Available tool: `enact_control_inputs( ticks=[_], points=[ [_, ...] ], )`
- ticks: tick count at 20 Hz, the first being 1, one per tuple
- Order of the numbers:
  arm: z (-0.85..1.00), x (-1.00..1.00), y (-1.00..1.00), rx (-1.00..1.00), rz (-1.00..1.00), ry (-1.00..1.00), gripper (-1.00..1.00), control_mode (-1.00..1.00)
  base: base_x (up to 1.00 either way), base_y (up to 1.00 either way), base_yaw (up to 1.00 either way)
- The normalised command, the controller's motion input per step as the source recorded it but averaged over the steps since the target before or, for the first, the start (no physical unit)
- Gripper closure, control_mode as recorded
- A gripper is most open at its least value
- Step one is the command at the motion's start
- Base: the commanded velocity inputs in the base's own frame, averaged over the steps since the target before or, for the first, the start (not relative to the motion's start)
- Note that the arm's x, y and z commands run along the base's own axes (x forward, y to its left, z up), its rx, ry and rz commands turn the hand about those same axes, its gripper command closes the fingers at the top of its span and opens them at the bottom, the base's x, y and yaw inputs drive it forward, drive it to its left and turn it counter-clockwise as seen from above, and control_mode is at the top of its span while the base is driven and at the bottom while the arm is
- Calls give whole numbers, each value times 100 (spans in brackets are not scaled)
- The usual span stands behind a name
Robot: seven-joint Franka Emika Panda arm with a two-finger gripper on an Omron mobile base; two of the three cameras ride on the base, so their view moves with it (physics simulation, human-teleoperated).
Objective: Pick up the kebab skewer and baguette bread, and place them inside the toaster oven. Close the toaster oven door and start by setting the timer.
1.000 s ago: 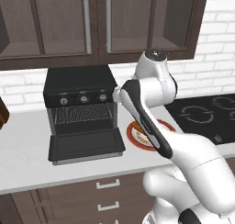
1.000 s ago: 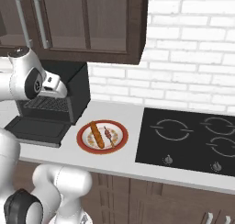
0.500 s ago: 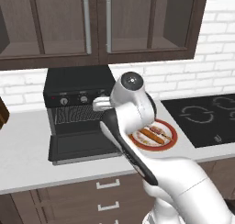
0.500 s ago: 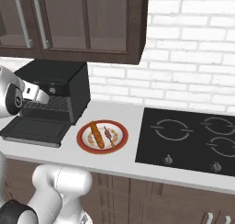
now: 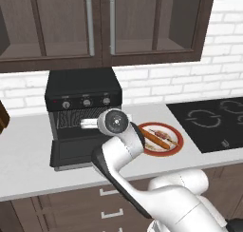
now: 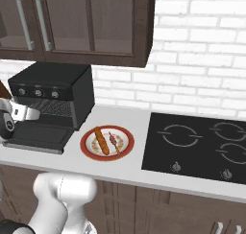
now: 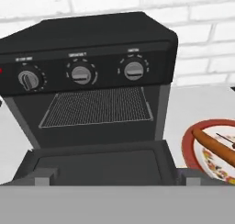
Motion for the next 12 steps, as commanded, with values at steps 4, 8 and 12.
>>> enact_control_inputs(
  ticks=[4,8,12],
  points=[
    [-8,19,19,0,0,-11,-100,-100,0,0,0],
    [-13,23,8,0,0,-7,-100,-100,0,0,0],
    [-24,30,0,0,0,-10,-100,-100,0,0,0]
  ],
)
